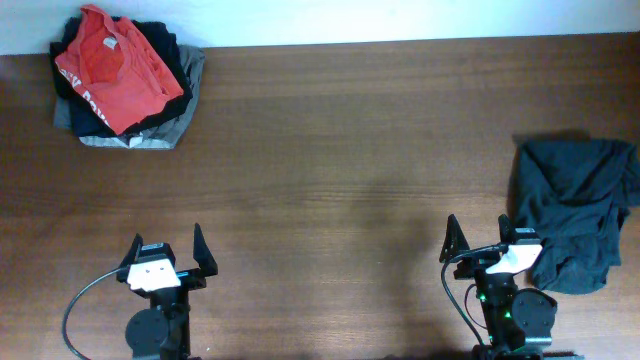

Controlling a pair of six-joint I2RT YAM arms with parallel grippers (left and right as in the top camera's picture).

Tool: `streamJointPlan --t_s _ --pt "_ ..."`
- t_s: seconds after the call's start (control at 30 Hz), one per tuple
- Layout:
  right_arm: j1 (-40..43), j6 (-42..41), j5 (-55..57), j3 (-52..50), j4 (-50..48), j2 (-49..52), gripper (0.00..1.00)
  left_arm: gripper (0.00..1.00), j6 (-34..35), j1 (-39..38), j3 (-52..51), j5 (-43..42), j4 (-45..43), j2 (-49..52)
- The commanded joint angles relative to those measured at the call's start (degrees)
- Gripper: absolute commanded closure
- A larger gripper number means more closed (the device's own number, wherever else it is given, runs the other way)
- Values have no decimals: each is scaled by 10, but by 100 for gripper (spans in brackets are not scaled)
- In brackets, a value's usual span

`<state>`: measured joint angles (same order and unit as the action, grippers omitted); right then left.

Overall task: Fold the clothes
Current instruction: 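Open the right gripper and reach toward the dark shirt at right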

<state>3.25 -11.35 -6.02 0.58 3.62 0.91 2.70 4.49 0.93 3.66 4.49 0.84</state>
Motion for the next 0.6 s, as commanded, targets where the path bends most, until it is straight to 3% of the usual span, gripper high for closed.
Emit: streamJointPlan --t_s 0.0,0.17,0.4,0.57 --pt "4 -6 3 -3 -7 -5 2 1 5 -3 -4 -4 -1 -4" --pt "4 -177 -116 -3 -56 -5 1 1 5 -3 -4 -4 -1 -4" --pt "4 -181 -156 -3 -72 -5 2 1 5 -3 -4 -4 -1 -4" --pt "4 -170 -139 13 -159 -5 2 1 5 -3 -4 -4 -1 -4"
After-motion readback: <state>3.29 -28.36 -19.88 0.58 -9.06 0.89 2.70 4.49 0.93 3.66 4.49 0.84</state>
